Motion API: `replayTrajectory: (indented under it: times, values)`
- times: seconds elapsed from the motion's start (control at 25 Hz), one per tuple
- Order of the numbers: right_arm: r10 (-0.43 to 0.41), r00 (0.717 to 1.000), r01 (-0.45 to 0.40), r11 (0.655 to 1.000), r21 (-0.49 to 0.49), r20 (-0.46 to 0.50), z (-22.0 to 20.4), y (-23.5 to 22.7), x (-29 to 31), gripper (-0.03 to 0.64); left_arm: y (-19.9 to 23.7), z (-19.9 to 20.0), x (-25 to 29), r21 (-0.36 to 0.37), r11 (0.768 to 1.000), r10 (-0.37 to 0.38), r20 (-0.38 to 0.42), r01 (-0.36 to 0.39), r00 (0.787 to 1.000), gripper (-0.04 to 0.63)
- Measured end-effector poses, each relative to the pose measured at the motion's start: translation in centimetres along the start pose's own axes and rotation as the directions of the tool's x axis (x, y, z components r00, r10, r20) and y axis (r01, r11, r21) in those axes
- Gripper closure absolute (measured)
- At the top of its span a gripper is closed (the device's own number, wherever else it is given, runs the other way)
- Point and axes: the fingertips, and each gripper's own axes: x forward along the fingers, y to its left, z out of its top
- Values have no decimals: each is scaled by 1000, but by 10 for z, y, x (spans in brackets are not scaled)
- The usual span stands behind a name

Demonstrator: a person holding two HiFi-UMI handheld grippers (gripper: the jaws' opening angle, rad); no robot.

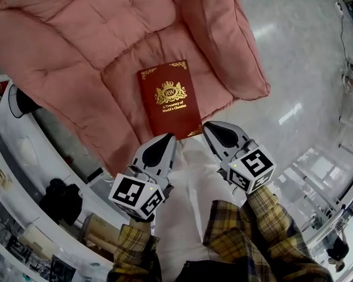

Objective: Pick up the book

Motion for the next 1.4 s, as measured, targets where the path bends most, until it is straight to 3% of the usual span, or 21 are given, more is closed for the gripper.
replayTrajectory:
  times: [0.48,0.56,0.76,0.92,1.16,1.4]
  values:
    - [40,995,-27,990,139,-89,-64,-32,32,590,27,-38,22,-16,1000,13,-58,-14,998,591]
    - [49,992,-28,984,177,-115,-73,-34,35,517,28,-39,23,-14,1000,11,-65,-12,998,591]
    - [80,979,-25,960,279,-190,-97,-37,43,414,27,-38,24,-4,1000,-3,-71,2,997,591]
    - [108,965,-7,922,386,-241,-118,-44,51,330,30,-37,28,3,1000,-10,-76,11,997,591]
    - [145,948,26,851,524,-283,-149,-59,61,302,35,-37,34,15,999,-29,-95,31,995,591]
    - [234,933,-17,788,616,-274,-171,-66,73,293,42,-38,41,25,999,-41,-117,44,992,591]
